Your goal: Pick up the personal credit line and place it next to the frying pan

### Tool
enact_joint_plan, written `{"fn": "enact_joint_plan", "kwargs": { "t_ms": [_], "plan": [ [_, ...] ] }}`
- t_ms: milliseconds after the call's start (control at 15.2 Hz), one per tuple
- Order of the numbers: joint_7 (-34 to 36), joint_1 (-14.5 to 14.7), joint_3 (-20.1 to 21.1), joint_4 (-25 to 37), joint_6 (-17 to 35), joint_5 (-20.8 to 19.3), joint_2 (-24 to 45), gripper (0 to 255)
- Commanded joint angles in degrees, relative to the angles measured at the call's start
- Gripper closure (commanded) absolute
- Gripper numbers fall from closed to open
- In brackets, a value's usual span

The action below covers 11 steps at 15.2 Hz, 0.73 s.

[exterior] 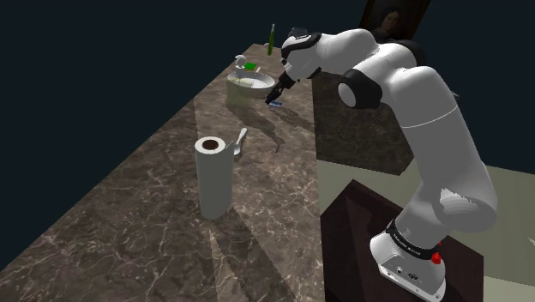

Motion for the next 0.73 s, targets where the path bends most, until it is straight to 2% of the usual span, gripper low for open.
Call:
{"fn": "enact_joint_plan", "kwargs": {
  "t_ms": [0, 198, 264, 660],
  "plan": [
    [-0.1, 0.0, 0.0, 0.0, 0.0, 0.0, 0.1, 255],
    [0.0, 0.0, 0.0, 0.0, 0.0, 0.0, 0.1, 255],
    [0.0, 0.0, 0.0, 0.0, 0.0, 0.0, 0.1, 0],
    [-0.1, 0.2, -0.6, -1.0, -0.6, -0.6, -1.4, 0]
  ]
}}
